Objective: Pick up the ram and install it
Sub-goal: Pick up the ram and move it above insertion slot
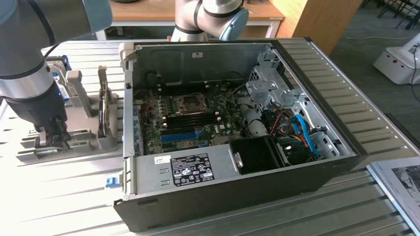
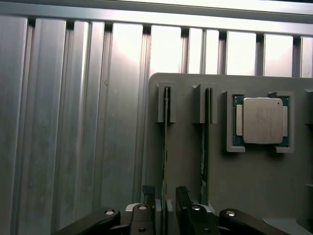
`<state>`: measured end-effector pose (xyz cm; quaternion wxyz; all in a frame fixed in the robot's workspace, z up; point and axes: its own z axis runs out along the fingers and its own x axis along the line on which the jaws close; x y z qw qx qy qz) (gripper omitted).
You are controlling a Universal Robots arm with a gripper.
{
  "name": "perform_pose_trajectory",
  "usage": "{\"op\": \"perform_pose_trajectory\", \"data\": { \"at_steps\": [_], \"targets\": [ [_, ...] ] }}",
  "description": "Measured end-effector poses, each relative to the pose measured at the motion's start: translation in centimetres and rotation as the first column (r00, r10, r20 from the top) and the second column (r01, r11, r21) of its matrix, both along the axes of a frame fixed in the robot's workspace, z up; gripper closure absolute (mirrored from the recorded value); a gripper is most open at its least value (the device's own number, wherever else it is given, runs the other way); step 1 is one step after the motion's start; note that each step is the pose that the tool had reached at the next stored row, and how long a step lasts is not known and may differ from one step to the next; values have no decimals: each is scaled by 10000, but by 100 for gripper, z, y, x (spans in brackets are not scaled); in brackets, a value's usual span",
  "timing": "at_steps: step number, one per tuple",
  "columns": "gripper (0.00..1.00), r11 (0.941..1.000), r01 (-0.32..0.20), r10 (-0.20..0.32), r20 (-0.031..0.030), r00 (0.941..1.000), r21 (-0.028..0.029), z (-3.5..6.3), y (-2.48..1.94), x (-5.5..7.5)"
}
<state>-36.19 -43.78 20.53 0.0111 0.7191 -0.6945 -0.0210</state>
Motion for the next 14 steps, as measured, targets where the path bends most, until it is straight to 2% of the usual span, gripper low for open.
{"op": "perform_pose_trajectory", "data": {
  "at_steps": [14],
  "targets": [
    [69, 10000, 1, -1, 0, 10000, 0, -50, 0, 0]
  ]
}}
